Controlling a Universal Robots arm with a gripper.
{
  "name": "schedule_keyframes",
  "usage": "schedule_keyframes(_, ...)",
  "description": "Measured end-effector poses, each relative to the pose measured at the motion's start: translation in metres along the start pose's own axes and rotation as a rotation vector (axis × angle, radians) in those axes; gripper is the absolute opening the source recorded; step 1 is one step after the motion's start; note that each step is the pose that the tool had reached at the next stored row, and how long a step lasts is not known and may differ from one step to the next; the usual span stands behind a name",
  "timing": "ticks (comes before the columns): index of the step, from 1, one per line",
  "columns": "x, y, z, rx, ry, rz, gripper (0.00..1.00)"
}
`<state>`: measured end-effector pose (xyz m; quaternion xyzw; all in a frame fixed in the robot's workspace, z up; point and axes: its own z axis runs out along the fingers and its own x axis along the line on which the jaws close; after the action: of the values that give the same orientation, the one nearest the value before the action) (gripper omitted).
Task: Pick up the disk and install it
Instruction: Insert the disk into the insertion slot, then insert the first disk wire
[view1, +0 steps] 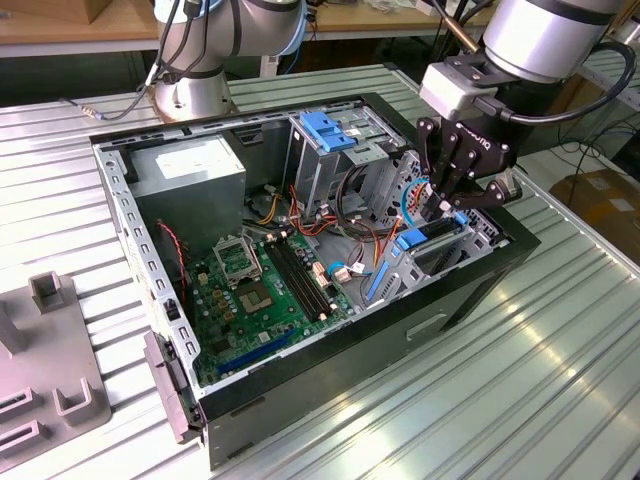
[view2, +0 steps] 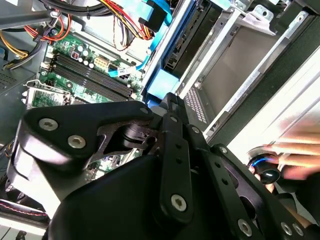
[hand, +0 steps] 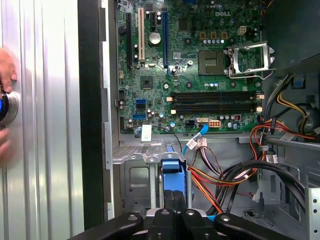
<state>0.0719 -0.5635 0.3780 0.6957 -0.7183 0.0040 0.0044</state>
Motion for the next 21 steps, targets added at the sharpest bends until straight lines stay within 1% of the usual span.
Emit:
schedule_keyframes(15, 0.0000, 0.0000, 0.0007, 0.0000, -0.0001, 0.000, 0.12)
schedule_keyframes(17, -0.0001, -0.0020, 0.0007, 0.0000, -0.0001, 0.000, 0.12)
schedule_keyframes(21, -0.0003, -0.0085, 0.0006, 0.0000, 0.0000, 0.000, 0.12)
